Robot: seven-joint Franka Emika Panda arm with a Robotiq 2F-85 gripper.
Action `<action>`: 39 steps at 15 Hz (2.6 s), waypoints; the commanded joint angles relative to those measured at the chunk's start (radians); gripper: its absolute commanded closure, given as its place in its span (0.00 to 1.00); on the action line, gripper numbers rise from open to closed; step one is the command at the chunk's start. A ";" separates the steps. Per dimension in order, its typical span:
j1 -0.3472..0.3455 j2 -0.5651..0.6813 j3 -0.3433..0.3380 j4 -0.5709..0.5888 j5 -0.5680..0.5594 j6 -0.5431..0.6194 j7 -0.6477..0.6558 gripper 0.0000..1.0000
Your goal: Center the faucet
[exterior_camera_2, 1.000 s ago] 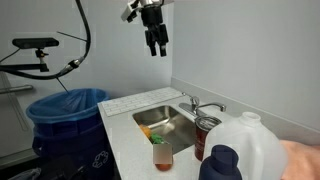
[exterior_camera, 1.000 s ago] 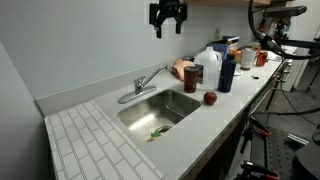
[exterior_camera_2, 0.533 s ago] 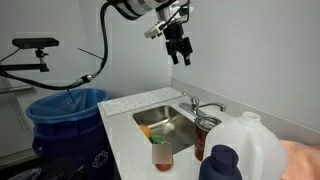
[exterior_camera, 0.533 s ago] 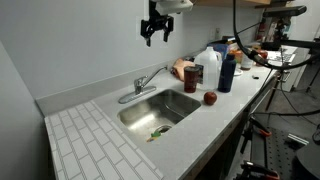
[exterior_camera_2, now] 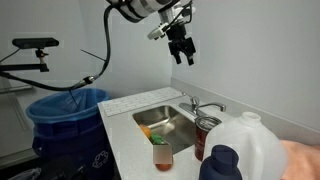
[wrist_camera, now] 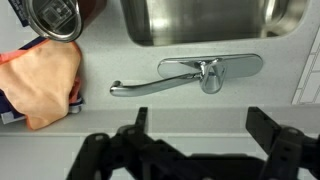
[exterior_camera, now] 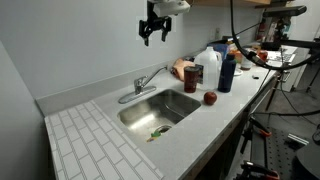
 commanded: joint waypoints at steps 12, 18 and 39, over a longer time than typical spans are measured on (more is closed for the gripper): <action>-0.012 0.354 -0.175 0.316 0.039 -0.008 -0.014 0.00; -0.016 0.516 -0.218 0.473 0.048 -0.005 -0.013 0.00; -0.047 0.542 -0.226 0.430 0.103 -0.135 -0.177 0.00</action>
